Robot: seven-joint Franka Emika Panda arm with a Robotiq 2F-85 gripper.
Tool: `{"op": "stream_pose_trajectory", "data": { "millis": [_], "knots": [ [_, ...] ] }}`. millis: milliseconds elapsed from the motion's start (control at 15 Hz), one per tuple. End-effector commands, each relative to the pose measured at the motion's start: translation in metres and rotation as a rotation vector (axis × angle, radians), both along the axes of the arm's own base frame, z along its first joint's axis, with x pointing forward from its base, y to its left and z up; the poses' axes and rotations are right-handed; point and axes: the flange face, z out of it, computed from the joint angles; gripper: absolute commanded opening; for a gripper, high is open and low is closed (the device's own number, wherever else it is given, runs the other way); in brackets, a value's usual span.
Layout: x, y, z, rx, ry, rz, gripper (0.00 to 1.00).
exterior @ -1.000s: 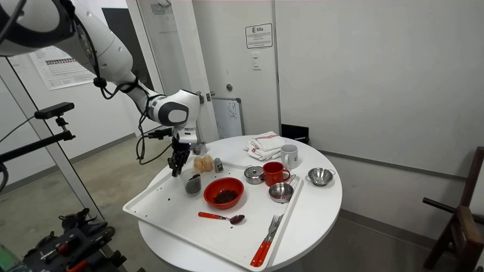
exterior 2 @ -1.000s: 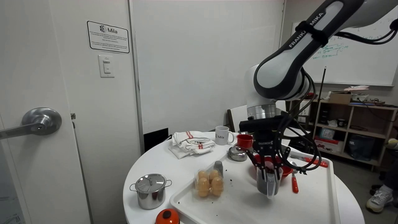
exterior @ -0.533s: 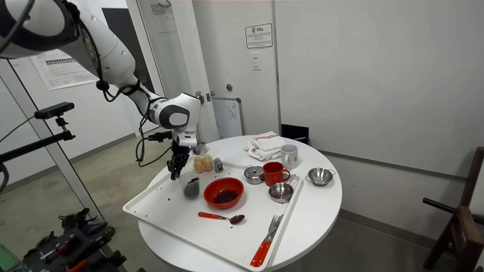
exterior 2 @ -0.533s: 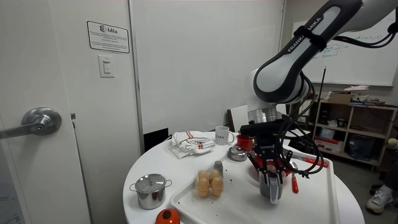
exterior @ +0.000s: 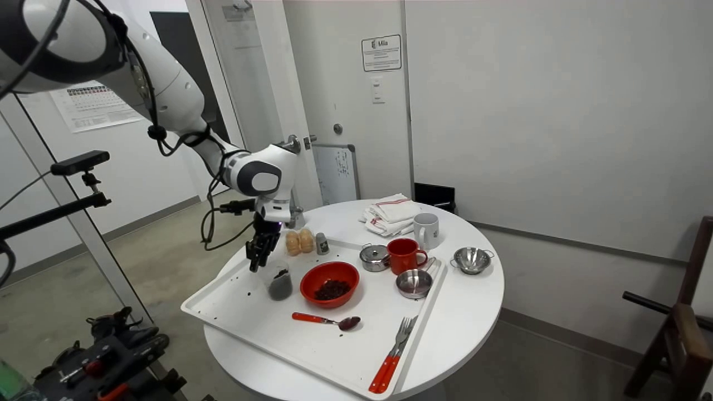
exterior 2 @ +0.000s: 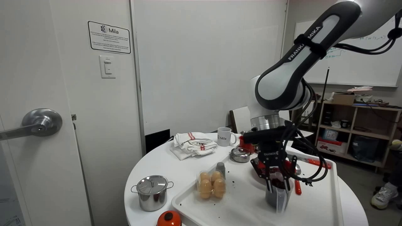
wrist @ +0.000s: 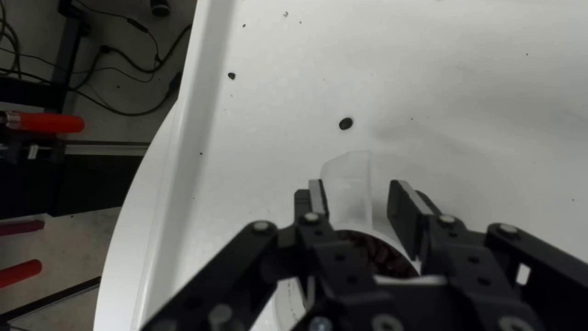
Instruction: Pick up the jug and pour some of its contents into the bowl
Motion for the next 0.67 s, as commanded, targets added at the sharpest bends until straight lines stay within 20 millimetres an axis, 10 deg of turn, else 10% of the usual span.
{"op": "stream_pose_trajectory", "data": {
  "millis": [0, 200, 600],
  "knots": [
    [0.006, 0.001, 0.0, -0.008, 0.022, -0.016, 0.75],
    [0.005, 0.001, 0.007, 0.009, 0.04, -0.014, 0.96],
    [0.002, -0.001, 0.013, 0.023, 0.058, -0.002, 1.0]
  ]
}}
